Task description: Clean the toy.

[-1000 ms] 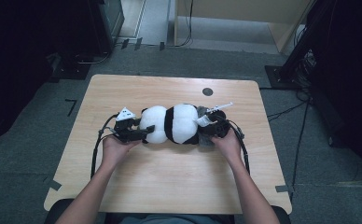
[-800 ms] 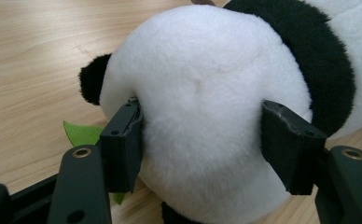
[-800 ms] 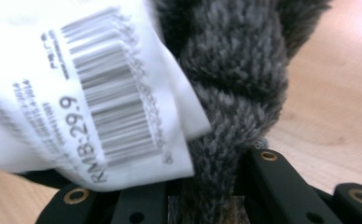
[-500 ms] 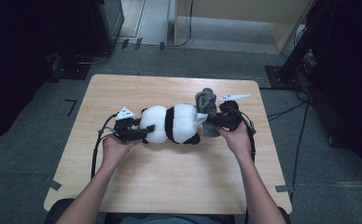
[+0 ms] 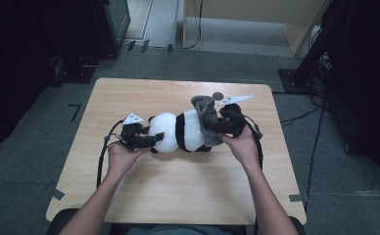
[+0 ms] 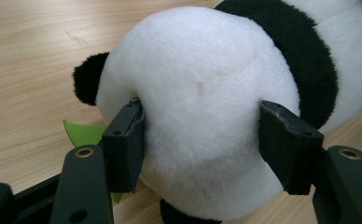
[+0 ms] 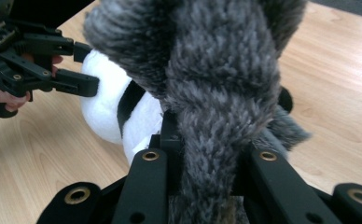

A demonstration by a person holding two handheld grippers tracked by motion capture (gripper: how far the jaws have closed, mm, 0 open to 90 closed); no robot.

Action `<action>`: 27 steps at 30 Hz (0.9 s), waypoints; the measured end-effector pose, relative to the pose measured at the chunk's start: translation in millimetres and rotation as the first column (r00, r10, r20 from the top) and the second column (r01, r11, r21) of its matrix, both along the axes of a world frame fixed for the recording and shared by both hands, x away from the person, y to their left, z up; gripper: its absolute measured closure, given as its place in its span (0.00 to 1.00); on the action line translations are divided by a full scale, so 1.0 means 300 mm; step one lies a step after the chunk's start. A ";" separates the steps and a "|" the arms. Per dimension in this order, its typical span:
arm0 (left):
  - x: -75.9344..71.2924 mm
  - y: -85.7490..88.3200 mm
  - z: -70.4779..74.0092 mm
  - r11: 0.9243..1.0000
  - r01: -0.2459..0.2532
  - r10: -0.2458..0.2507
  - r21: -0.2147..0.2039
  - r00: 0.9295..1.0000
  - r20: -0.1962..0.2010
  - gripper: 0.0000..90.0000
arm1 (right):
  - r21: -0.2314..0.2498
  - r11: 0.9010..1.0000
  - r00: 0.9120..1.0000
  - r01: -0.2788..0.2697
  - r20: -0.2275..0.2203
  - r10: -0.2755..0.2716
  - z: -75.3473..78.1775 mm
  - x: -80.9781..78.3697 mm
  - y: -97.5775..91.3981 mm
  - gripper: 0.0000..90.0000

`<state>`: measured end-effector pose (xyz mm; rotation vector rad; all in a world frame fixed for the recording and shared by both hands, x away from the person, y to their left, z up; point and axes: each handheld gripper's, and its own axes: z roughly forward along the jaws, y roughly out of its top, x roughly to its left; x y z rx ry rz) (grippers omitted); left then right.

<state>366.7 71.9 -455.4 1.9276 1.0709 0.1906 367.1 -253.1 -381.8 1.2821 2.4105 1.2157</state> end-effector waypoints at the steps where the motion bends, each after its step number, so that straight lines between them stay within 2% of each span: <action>1: -0.003 -0.001 0.002 1.000 0.006 -0.006 0.003 1.000 0.000 0.41 | -0.008 1.000 1.000 -0.004 -0.006 0.004 -0.010 0.001 0.006 0.85; 4: -0.006 -0.002 0.003 1.000 0.007 -0.007 0.005 1.000 0.009 0.41 | -0.064 0.998 1.000 -0.012 -0.004 0.011 -0.049 0.013 0.024 0.85; 5: -0.004 0.000 0.002 1.000 0.006 -0.006 0.001 1.000 0.007 0.41 | -0.070 0.998 1.000 -0.010 0.008 0.011 -0.060 0.015 0.027 0.85; 8: 0.009 0.013 -0.001 1.000 0.010 -0.009 -0.025 1.000 0.014 0.38 | -0.063 0.998 0.999 -0.005 0.033 0.007 -0.077 0.024 0.023 0.85; 11: 0.025 0.023 0.005 0.999 0.035 -0.034 -0.020 0.999 0.018 0.35 | -0.040 0.999 0.999 -0.006 0.043 0.008 -0.090 0.032 0.011 0.85; 16: 0.047 0.046 0.025 0.998 0.069 -0.069 -0.003 0.997 0.039 0.34 | -0.042 0.999 0.999 -0.019 0.050 0.021 -0.096 0.041 0.001 0.85; 19: 0.068 0.061 0.033 0.998 0.069 -0.069 -0.004 0.997 0.031 0.33 | -0.042 0.999 0.996 -0.032 0.088 0.035 -0.105 0.039 -0.002 0.84; 22: 0.080 0.072 0.034 0.997 0.073 -0.071 -0.021 0.995 0.073 0.34 | -0.042 0.998 0.994 -0.037 0.099 0.041 -0.111 0.036 -0.003 0.84; 23: 0.085 0.073 0.033 0.997 0.080 -0.079 -0.014 0.994 0.076 0.34 | -0.041 0.998 0.994 -0.038 0.098 0.042 -0.111 0.037 -0.004 0.84; 24: 0.097 0.072 0.033 0.995 0.099 -0.099 0.007 0.993 0.064 0.34 | -0.039 0.998 0.994 -0.040 0.096 0.044 -0.112 0.038 -0.006 0.84; 26: 0.114 0.076 0.038 0.993 0.116 -0.116 0.001 0.992 0.046 0.32 | -0.031 0.998 0.994 -0.047 0.097 0.050 -0.116 0.045 -0.011 0.84; 27: 0.123 0.080 0.042 0.993 0.122 -0.122 -0.004 0.991 0.050 0.32 | -0.030 0.998 0.994 -0.047 0.096 0.050 -0.117 0.047 -0.012 0.84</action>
